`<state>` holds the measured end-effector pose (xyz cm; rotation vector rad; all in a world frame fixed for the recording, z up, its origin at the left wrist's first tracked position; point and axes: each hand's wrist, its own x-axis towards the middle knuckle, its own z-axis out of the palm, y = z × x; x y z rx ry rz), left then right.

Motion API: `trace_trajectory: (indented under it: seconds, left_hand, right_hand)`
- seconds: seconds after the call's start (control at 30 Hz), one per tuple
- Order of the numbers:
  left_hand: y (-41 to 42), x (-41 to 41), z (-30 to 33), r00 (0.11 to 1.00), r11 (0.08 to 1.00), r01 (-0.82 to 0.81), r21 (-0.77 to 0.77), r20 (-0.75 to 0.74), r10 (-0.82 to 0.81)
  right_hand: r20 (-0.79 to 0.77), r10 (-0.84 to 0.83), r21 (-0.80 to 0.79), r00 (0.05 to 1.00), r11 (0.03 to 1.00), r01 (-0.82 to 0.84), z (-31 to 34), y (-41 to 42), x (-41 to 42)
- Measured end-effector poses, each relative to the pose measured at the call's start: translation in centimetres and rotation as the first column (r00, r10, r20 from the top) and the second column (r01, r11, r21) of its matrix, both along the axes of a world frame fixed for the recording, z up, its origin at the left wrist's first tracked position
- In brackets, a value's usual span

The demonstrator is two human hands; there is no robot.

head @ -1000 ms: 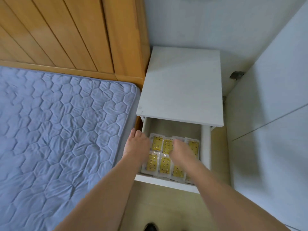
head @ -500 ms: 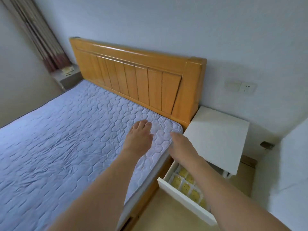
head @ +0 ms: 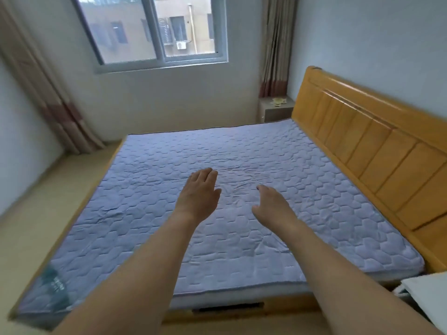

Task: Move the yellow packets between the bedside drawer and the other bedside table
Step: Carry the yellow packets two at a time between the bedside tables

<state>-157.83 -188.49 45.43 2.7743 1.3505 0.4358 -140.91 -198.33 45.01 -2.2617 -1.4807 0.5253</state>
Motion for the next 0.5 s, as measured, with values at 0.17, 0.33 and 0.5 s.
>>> trace_trajectory:
  seconds: [0.17,0.33,0.5]
  left_hand:
    - [3.2,-21.4,3.0,0.964,0.964,-0.256,0.068,-0.062,0.26]
    - [2.8,-42.8,5.6,0.87,0.867,-0.484,0.117,-0.046,0.491]
    - [-0.2,-59.9,6.1,0.758,0.754,-0.651,0.089,0.015,0.652]
  right_hand:
    - [0.001,0.292,0.041,0.957,0.956,-0.291,1.7,6.8,-17.7]
    - [0.035,0.515,0.087,0.857,0.852,-0.516,3.4,11.4,-37.2]
    - [0.073,0.671,0.142,0.738,0.725,-0.673,4.4,13.7,-55.1]
